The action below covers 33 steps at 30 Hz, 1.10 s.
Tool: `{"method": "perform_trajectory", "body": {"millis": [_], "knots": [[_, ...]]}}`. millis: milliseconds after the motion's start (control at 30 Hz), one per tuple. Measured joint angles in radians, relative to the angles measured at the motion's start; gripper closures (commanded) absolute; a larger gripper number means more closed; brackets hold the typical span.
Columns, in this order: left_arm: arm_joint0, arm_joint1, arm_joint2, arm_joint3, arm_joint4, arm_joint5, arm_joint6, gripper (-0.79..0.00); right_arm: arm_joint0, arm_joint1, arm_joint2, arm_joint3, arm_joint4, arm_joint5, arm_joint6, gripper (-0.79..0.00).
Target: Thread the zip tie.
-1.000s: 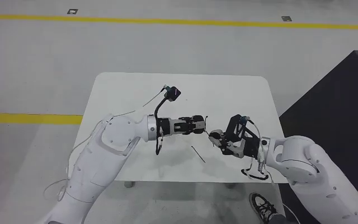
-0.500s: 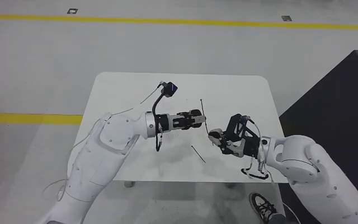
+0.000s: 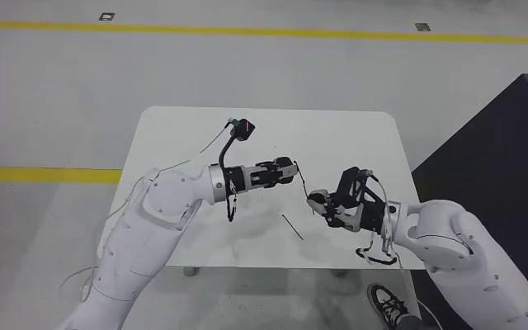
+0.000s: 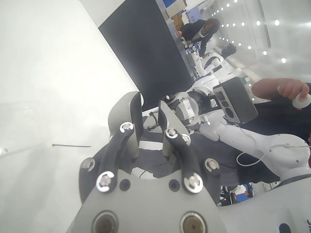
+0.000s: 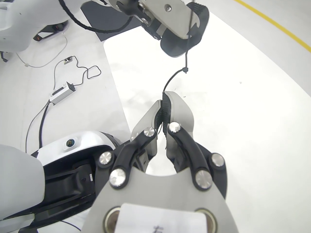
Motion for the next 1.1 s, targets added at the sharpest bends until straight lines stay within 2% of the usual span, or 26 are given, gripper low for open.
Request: {"method": "perform_trajectory", "body": {"millis": [300,367,400,433,467,500,633,900,1100], "knots": [[0.041,0.011,-0.068,-0.021,-0.013,-0.035,0.059,-0.123,0.026,0.009,0.056,0.041,0.335,-0.029,0.096,0.0],[0.049,0.012,-0.078,-0.025,-0.019,-0.044,0.073,-0.157,0.034,0.011,0.058,0.058,0.427,-0.024,0.128,0.0],[0.053,0.012,-0.083,-0.025,-0.026,-0.046,0.078,-0.2,0.038,0.011,0.056,0.066,0.476,-0.021,0.145,0.0],[0.056,0.013,-0.087,-0.025,-0.035,-0.048,0.081,-0.388,0.045,0.012,0.054,0.08,0.548,-0.011,0.172,0.0],[0.057,0.013,-0.089,-0.025,-0.04,-0.048,0.08,-0.733,0.052,0.013,0.053,0.089,0.605,0.0,0.193,0.0],[0.057,0.013,-0.091,-0.025,-0.047,-0.046,0.077,-0.785,0.06,0.013,0.052,0.097,0.664,0.013,0.216,0.0],[0.056,0.013,-0.093,-0.025,-0.054,-0.043,0.073,-0.785,0.095,0.015,0.049,0.128,0.852,0.107,0.292,0.0],[0.06,0.013,-0.093,-0.029,-0.057,-0.046,0.079,-0.785,0.086,0.013,0.043,0.119,0.861,0.099,0.277,0.0],[0.118,0.001,-0.083,-0.031,-0.148,-0.15,0.202,-0.785,0.106,0.002,0.018,0.144,1.158,0.139,0.324,0.0]]}}
